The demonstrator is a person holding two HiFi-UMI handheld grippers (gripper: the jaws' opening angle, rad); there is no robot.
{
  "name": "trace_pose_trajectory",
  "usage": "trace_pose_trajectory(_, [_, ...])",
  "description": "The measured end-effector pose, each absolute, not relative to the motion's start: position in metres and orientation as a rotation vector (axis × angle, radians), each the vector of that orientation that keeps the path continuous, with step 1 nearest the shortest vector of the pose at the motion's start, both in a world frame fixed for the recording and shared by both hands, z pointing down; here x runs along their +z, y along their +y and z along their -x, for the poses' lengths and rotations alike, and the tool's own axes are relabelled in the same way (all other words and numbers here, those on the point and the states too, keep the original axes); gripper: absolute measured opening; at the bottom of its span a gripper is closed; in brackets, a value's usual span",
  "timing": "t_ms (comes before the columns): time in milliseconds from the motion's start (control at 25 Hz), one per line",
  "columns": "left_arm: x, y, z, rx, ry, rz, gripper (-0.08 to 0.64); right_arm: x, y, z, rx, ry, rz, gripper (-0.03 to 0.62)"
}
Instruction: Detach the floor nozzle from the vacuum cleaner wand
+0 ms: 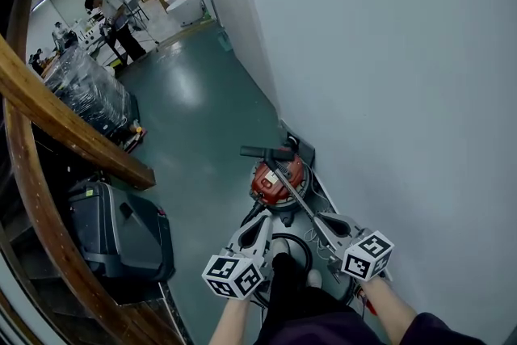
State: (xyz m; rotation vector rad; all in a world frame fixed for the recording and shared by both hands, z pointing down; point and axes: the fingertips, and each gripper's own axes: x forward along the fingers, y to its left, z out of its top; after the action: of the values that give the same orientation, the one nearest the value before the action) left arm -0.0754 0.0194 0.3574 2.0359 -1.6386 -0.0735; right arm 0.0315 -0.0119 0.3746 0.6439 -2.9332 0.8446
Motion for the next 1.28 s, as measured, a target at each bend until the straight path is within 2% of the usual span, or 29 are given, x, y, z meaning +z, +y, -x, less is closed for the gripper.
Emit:
trace_pose_trajectory(960, [0.407,-0.065,0.141,-0.031,-1.575,-2.028,0.006,0.429,-0.092,0.038,0.87,-2.873,-0.711,0.017])
trace_pose_trajectory(1280, [0.456,-0.095,0.176,-0.003,-1.555,-1.979,0.006,0.488,-0.119,0.065,0.845,-2.78,-0.729,0.018])
